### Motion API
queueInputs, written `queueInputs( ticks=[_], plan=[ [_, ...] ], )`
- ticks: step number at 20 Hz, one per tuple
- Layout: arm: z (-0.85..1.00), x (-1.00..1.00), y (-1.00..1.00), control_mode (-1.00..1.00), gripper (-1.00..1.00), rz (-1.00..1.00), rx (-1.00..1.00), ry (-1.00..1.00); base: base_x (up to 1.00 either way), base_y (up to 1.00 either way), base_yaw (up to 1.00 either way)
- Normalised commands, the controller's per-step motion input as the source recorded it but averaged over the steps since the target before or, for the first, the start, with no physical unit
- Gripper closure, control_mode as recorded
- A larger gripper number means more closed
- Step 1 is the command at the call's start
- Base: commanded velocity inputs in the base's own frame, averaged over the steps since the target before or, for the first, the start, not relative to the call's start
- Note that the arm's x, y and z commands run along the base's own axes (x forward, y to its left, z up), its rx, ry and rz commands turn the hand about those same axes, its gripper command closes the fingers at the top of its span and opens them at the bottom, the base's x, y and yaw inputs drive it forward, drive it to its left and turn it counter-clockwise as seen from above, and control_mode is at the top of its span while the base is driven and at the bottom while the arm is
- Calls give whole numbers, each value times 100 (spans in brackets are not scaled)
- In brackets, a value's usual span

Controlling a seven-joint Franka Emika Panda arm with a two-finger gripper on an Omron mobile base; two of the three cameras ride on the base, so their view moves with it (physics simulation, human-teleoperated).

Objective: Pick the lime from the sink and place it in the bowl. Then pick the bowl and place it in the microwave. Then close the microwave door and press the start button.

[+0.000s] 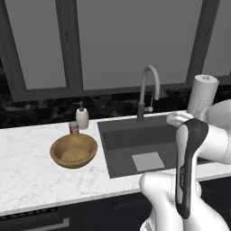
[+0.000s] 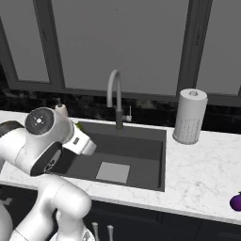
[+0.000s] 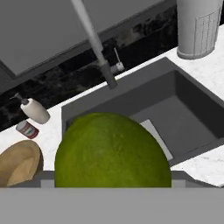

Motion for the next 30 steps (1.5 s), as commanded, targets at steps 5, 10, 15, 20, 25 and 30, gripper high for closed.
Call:
queueInputs(
  ticks=[5,10,15,20,25,30],
  plan=[
    [-1,-4,100,-100,100,9,-17,28,0,0,0],
    [0,2,81,-100,100,8,-24,21,0,0,0],
    [-15,20,46,-100,100,4,-9,9,0,0,0],
    [-3,22,41,-100,100,0,0,7,0,0,0],
    [-5,19,29,-100,100,0,9,3,0,0,0],
    [-16,15,22,-100,100,3,19,2,0,0,0]
  ],
)
